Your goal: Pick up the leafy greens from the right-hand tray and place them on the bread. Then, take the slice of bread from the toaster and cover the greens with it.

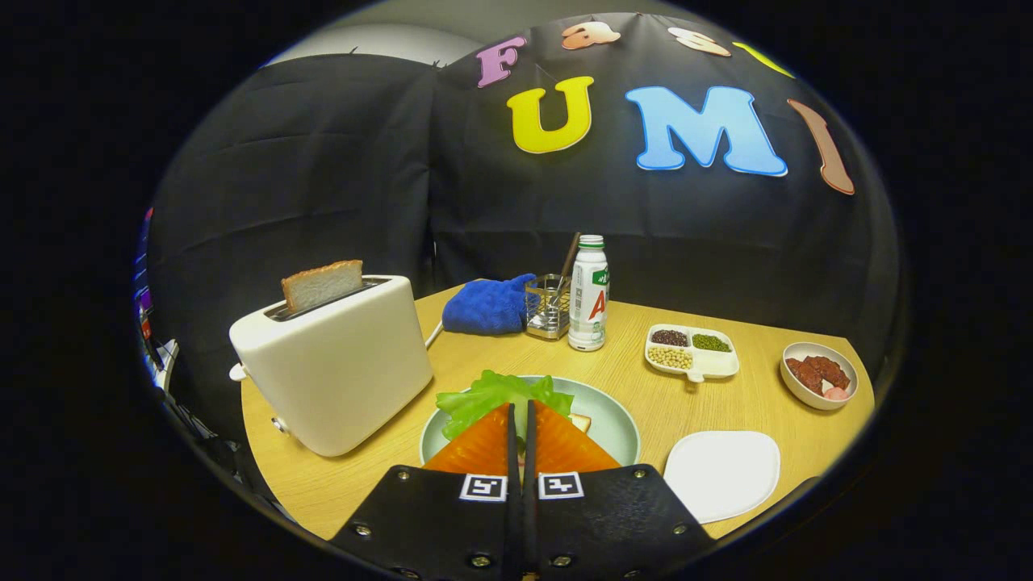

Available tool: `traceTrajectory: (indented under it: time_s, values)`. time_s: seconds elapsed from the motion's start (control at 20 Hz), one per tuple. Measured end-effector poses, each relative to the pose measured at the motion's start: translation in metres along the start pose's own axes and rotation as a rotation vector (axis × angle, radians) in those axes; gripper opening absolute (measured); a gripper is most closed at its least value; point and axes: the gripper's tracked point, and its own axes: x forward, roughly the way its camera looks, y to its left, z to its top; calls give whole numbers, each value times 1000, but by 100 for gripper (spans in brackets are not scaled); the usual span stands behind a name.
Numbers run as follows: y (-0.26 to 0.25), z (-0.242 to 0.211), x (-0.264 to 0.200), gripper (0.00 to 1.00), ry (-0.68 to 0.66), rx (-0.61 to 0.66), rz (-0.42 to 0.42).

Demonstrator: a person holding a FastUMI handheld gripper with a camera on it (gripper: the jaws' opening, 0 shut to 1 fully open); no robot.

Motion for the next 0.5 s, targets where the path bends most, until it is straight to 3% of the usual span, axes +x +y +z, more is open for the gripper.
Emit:
traceTrajectory:
  time_s: [0.25,0.35,0.5]
  values:
    - [-10,-19,13,1,43,32,-27]
    - [-6,-26,14,6,61,77,6]
    - [-14,-33,13,11,80,54,-17]
